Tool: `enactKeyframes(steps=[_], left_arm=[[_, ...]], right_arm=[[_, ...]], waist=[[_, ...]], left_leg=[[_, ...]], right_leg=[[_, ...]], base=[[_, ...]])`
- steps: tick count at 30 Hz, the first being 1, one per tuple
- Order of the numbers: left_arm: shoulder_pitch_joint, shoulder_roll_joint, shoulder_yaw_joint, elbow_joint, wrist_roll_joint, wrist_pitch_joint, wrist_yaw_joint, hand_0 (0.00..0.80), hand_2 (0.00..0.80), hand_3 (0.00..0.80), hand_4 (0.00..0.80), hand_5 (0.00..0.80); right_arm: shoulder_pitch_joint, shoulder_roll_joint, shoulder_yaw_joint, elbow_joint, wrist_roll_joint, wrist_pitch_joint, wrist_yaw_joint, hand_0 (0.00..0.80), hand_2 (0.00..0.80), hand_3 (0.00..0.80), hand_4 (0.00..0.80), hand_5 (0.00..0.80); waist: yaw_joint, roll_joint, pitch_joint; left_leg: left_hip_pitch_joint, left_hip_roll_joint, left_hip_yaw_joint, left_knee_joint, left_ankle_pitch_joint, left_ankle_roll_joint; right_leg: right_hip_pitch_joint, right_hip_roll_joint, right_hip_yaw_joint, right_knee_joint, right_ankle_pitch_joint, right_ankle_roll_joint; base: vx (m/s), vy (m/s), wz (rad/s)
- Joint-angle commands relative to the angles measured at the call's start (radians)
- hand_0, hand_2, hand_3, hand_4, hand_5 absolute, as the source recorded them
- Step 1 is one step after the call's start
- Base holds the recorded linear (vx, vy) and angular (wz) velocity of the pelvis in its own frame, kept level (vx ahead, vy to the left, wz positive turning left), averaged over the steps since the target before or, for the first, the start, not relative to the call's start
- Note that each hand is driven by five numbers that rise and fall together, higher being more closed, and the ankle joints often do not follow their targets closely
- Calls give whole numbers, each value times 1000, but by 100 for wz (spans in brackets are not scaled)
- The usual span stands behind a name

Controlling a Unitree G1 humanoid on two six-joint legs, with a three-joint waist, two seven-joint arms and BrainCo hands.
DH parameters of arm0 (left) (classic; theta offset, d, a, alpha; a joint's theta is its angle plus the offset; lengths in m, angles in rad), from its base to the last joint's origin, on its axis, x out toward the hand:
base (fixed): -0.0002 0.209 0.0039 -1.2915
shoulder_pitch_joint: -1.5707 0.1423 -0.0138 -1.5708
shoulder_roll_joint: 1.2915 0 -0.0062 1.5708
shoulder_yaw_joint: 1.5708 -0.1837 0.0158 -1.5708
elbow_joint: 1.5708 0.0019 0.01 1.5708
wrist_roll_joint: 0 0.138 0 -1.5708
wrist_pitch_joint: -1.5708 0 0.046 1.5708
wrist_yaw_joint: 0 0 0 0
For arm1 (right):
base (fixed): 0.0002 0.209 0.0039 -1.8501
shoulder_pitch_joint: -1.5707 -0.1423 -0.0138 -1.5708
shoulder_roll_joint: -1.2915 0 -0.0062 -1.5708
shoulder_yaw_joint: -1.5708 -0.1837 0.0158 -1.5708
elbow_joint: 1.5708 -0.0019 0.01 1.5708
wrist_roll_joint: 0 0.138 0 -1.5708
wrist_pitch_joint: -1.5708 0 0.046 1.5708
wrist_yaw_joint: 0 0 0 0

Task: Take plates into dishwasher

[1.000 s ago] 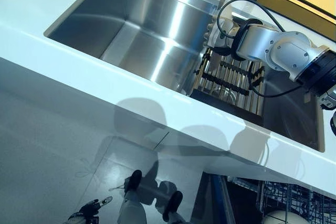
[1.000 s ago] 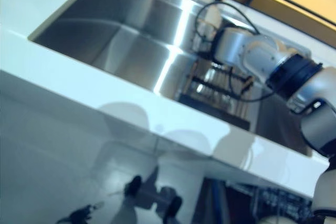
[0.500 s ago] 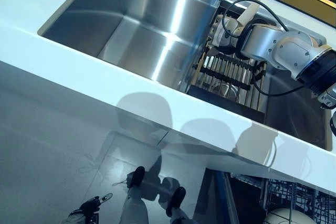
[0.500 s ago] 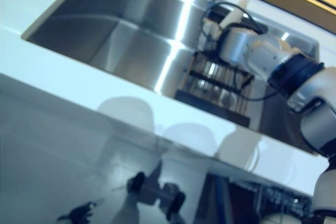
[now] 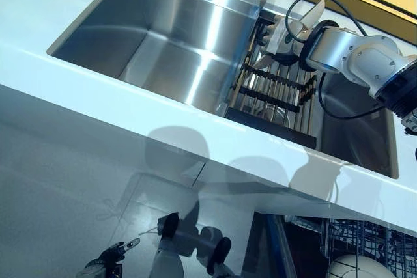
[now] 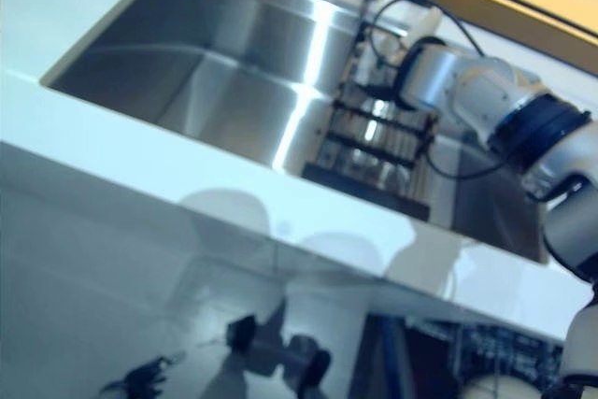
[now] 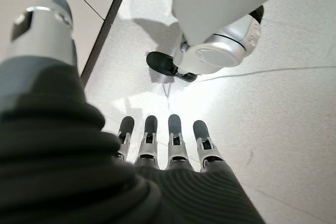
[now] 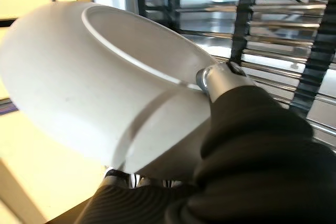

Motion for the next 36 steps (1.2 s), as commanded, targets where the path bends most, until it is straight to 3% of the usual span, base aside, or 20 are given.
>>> enactKeyframes(steps=[1, 5, 12, 17, 22, 23, 30, 36], left_arm=[[58, 28, 0, 20, 78, -29, 34, 0, 0, 0, 0, 0], [100, -17, -16, 52, 108, -107, 72, 0, 0, 0, 0, 0], [109, -7, -3, 13, 127, -47, 71, 0, 0, 0, 0, 0], [100, -7, 1, 35, 139, -42, 55, 0, 0, 0, 0, 0], [94, -19, 3, 58, 163, -47, 49, 0, 0, 0, 0, 0], [93, -54, 12, 101, 167, -76, 64, 0, 0, 0, 0, 0], [119, -110, -12, 115, 237, -175, 150, 0, 0, 0, 0, 0], [111, -74, -14, 47, 235, -95, 102, 0, 0, 0, 0, 0]], right_arm=[[-64, -22, 17, 16, 56, 13, -31, 800, 800, 800, 800, 800], [11, -53, -67, -35, 63, 4, -28, 800, 800, 800, 800, 800], [21, -95, -51, -63, 243, -10, -8, 800, 800, 800, 800, 800], [65, -95, -97, -62, 407, 34, 27, 800, 800, 800, 800, 800], [171, -105, -201, -41, 576, 71, 69, 800, 800, 800, 800, 800], [245, -114, -281, -53, 596, 88, 84, 800, 800, 800, 800, 800], [442, -146, -441, -73, 694, 136, 102, 800, 800, 800, 800, 800], [500, -195, -498, -57, 780, 154, 147, 800, 800, 800, 800, 800]], waist=[[-18, -37, -80], [-24, -49, -105], [-48, -41, -179], [-68, -30, -220], [-91, -16, -252], [-96, -17, -254], [-130, -16, -268], [-163, 9, -280]], left_leg=[[19, -1, 33, -23, -40, -2], [48, -2, 34, -23, -52, -1], [110, -15, 51, -23, -74, 6], [153, -23, 65, -23, -90, 12], [195, -28, 82, -23, -109, 19], [203, -26, 85, -23, -114, 22], [243, -28, 106, -23, -132, 27], [272, -31, 134, -23, -140, 32]], right_leg=[[32, -88, -19, -3, 24, 133], [56, -87, -12, -3, 20, 139], [99, -98, 7, -3, 12, 146], [127, -103, 26, -3, 6, 148], [149, -107, 49, -3, 4, 151], [153, -106, 54, -3, 5, 152], [172, -104, 79, -3, 7, 155], [178, -112, 103, -3, 15, 162]], base=[[21, 5, -6], [38, -60, -8], [57, 33, -5], [76, 48, -15], [60, 12, -17], [40, -54, -14], [44, -37, -9], [40, 24, -18]])
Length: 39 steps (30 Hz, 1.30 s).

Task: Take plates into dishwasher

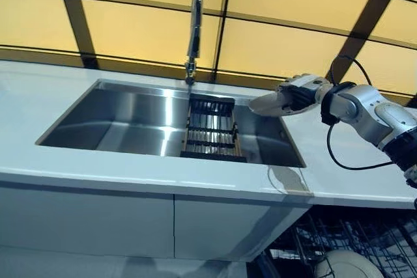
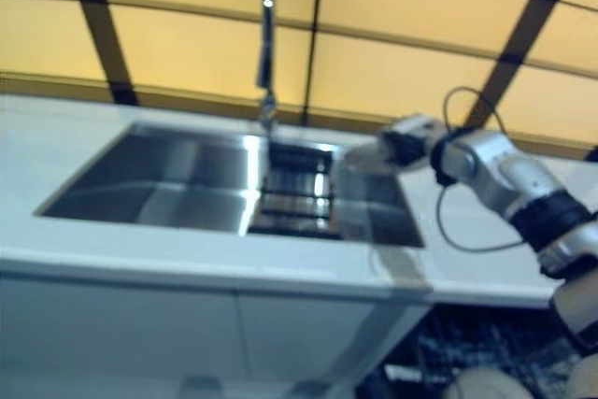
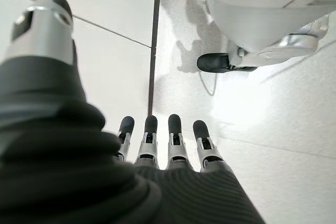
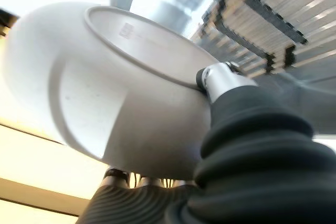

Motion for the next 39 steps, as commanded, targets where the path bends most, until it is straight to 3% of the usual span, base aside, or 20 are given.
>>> enactKeyframes(steps=[1, 4, 9, 10, 11, 12, 15, 21, 28, 39], left_arm=[[-55, 63, -20, 4, 8, 54, -58, 0, 0, 0, 0, 0], [-68, 20, -30, 139, 44, -83, -31, 0, 0, 0, 0, 0], [-69, 27, -42, 84, 52, -36, -30, 0, 0, 0, 0, 0], [-70, 29, -34, 88, 81, -102, -39, 0, 0, 0, 0, 0], [-72, 30, -35, 95, 100, -86, 4, 0, 0, 0, 0, 0], [-81, 9, -25, 167, 95, -163, -10, 0, 0, 0, 0, 0], [-83, -10, -22, 198, 116, -194, 22, 0, 0, 0, 0, 0], [-55, 4, -16, 186, 118, -198, 3, 0, 0, 0, 0, 0], [-46, 28, 5, 191, 115, -179, -17, 0, 0, 0, 0, 0], [-64, 25, 39, 201, 98, -173, -10, 0, 0, 0, 0, 0]], right_arm=[[-57, -84, -78, 36, 79, 40, -5, 800, 800, 800, 800, 800], [81, -89, -193, 18, 103, 60, -51, 800, 800, 800, 800, 800], [70, -150, -207, 51, 153, 93, -36, 800, 800, 800, 800, 800], [109, -173, -248, 53, 153, 78, -36, 800, 800, 800, 800, 800], [130, -176, -269, 50, 149, 73, -37, 800, 800, 800, 800, 800], [247, -171, -357, 34, 137, 63, -73, 800, 800, 800, 800, 800], [357, -188, -447, 11, 150, 83, -75, 800, 800, 800, 800, 800], [488, -261, -571, 37, 275, 138, -2, 800, 800, 800, 800, 800], [654, -300, -718, 68, 314, 144, 55, 800, 800, 800, 800, 800], [882, -288, -908, 58, 367, 182, 114, 800, 800, 800, 800, 800]], waist=[[7, -27, -6], [-21, -39, -9], [-48, -37, -13], [-63, -33, -16], [-63, -36, -17], [-85, -44, -19], [-98, -67, -12], [-123, -73, -7], [-154, -72, -12], [-201, -73, -17]], left_leg=[[57, -28, -3, -1, -95, 16], [72, -21, 14, -1, -105, 23], [90, -21, 26, -1, -111, 25], [92, -19, 32, -1, -113, 28], [93, -19, 34, -1, -114, 29], [96, -13, 46, -1, -118, 33], [99, -6, 59, 2, -118, 35], [101, 4, 69, 9, -117, 38], [100, 12, 93, 8, -114, 39], [100, 20, 122, 7, -113, 37]], right_leg=[[42, -95, 17, 2, 14, 146], [45, -86, 41, 2, 14, 143], [46, -83, 69, 3, 19, 145], [42, -80, 79, 7, 19, 146], [41, -79, 81, 7, 18, 146], [36, -71, 96, 12, 17, 145], [33, -61, 115, 15, 21, 142], [19, -51, 139, 26, 31, 144], [3, -39, 164, 25, 39, 143], [-18, -21, 197, 27, 42, 137]], base=[[42, 4, -28], [35, -89, -29], [37, -9, -20], [25, -18, -20], [24, -106, -14], [21, -133, -11], [16, -103, -28], [12, -48, -14], [17, -29, -9], [3, -26, -12]])
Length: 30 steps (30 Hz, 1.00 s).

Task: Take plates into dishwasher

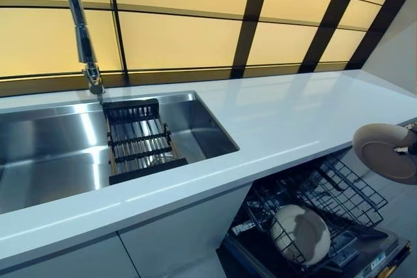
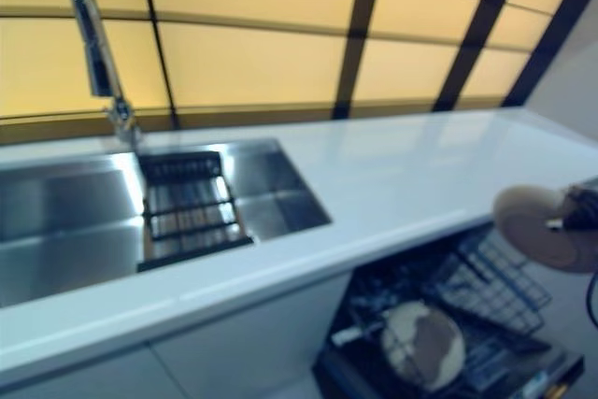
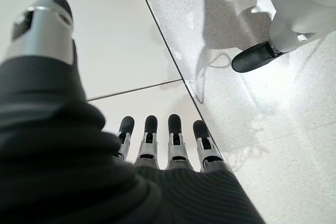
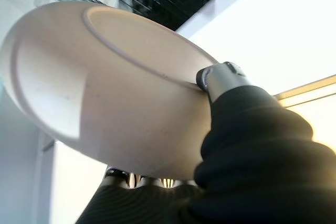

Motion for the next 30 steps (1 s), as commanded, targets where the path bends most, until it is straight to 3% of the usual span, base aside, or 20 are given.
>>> enactKeyframes(steps=[1, 6, 13, 23, 30], left_arm=[[-43, 32, 38, 30, 14, -10, -3, 0, 0, 0, 0, 0], [-53, 30, 33, 31, 20, -16, -14, 0, 0, 0, 0, 0], [-75, 28, 19, 15, 3, -31, -25, 0, 0, 0, 0, 0], [-70, -1, 17, 13, -19, -53, -33, 0, 0, 0, 0, 0], [-78, -16, -4, -10, -38, -58, -24, 0, 0, 0, 0, 0]], right_arm=[[-26, -33, -68, 10, 56, 19, 0, 800, 800, 800, 800, 800], [30, 40, -101, 3, 119, 47, 2, 800, 800, 800, 800, 800], [22, 168, -64, 9, 137, 68, -35, 800, 800, 800, 800, 800], [-48, 291, 13, -25, 52, 83, -114, 800, 800, 800, 800, 800], [-135, 320, 106, -22, -75, 108, -200, 800, 800, 800, 800, 800]], waist=[[18, -33, -13], [11, -27, -6], [15, -5, 13], [20, 42, 39], [32, 65, 64]], left_leg=[[24, 3, -55, 10, -49, 44], [25, 6, -49, 10, -51, 43], [18, 5, -50, 12, -52, 41], [6, -7, -64, 10, -49, 30], [-13, -14, -75, 9, -41, 25]], right_leg=[[10, -53, 20, 26, 29, 121], [3, -51, 22, 27, 29, 120], [-5, -55, 23, 23, 25, 113], [-15, -67, 22, 14, 17, 101], [-27, -75, 14, 11, 16, 96]], base=[[1, -40, -4], [-2, -41, -5], [-11, -46, 0], [-4, 1, 0], [-47, 5, 1]])
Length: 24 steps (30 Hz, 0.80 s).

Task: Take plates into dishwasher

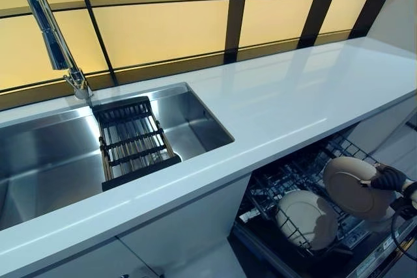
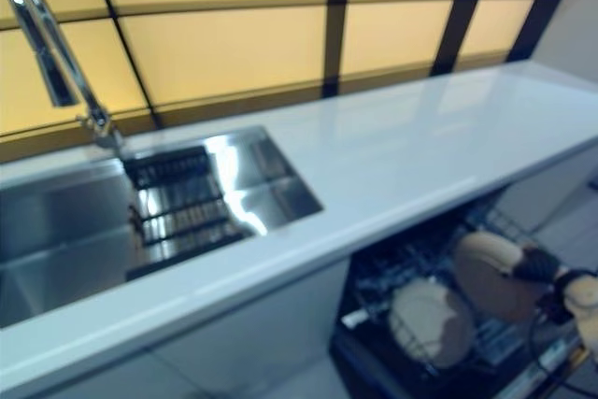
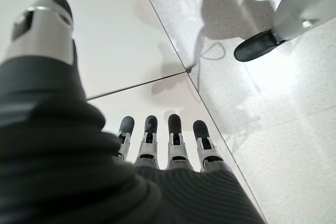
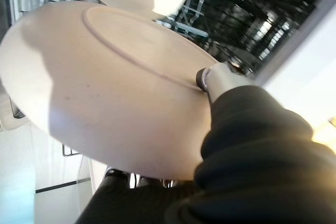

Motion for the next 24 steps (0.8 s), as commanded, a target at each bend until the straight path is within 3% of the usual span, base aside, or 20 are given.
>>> enactKeyframes(steps=[1, 14, 24], left_arm=[[-46, 35, -22, -7, -36, -43, 6, 0, 0, 0, 0, 0], [-40, 33, -46, -24, -56, -55, 1, 0, 0, 0, 0, 0], [-51, 32, -70, -49, -73, -46, -6, 0, 0, 0, 0, 0]], right_arm=[[-174, 29, 39, -3, -98, -2, -92, 800, 800, 800, 800, 800], [-242, 4, 112, 11, -281, 54, -266, 800, 800, 800, 800, 800], [-266, -12, 135, 44, -323, 63, -301, 800, 800, 800, 800, 800]], waist=[[34, -58, 23], [39, -18, 55], [37, 2, 73]], left_leg=[[21, -12, -70, 5, -45, 24], [-2, -23, -86, 4, -38, 18], [-16, -28, -84, 2, -37, 13]], right_leg=[[9, -71, 6, 12, 6, 101], [-9, -80, -2, 14, 6, 100], [-27, -88, -2, 12, 9, 103]], base=[[-53, -11, 4], [-24, -8, 5], [-18, 2, 3]])
